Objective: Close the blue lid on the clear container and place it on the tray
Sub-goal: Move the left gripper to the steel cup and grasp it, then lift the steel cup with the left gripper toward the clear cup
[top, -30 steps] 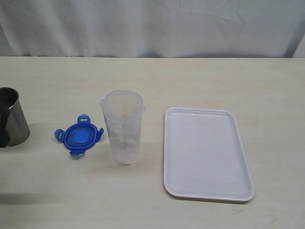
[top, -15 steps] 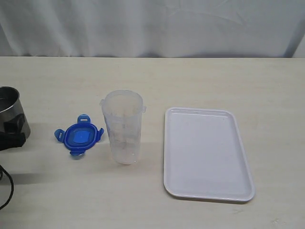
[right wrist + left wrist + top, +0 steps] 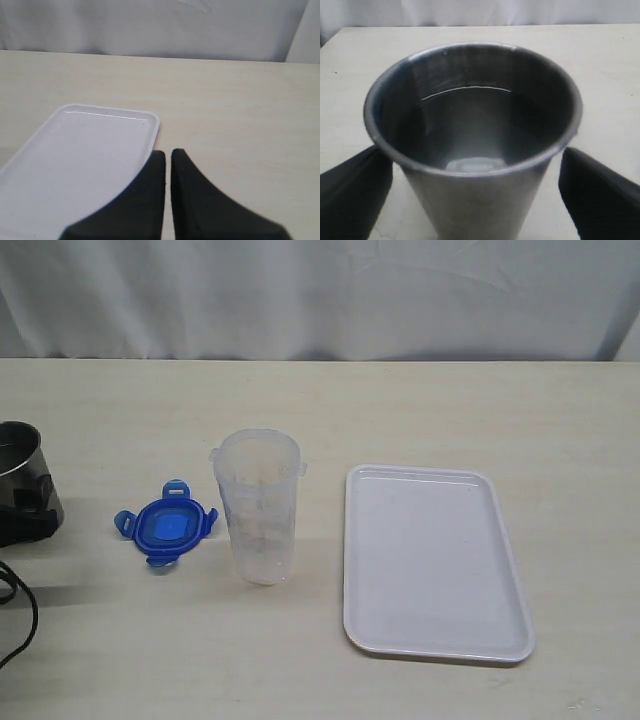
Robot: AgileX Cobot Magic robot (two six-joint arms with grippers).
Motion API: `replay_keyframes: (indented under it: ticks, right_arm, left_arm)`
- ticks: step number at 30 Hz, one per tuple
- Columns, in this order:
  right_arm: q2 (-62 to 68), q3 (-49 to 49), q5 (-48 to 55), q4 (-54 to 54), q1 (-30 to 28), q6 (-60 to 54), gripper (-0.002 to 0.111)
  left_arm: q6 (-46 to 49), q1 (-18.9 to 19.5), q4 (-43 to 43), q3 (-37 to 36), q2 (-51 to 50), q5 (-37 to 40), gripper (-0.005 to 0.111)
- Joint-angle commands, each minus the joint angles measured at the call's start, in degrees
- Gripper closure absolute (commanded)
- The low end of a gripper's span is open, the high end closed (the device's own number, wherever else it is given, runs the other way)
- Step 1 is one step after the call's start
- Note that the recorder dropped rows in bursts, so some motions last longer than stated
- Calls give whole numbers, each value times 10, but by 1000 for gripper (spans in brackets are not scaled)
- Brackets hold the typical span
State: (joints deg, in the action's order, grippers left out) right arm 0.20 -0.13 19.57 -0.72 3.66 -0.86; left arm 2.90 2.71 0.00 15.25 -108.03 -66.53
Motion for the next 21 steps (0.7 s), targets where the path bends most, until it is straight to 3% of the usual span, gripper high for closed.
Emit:
replay_keyframes:
  ticks: [1,21]
  right_arm:
    - [-2,1,0,1,-2,1,104]
    - [-2,1,0,1,-2,1,104]
  left_arm:
    - [1,2,-7,8,-31,-17,17]
    - [0,2,-7,51,-92,-34,17]
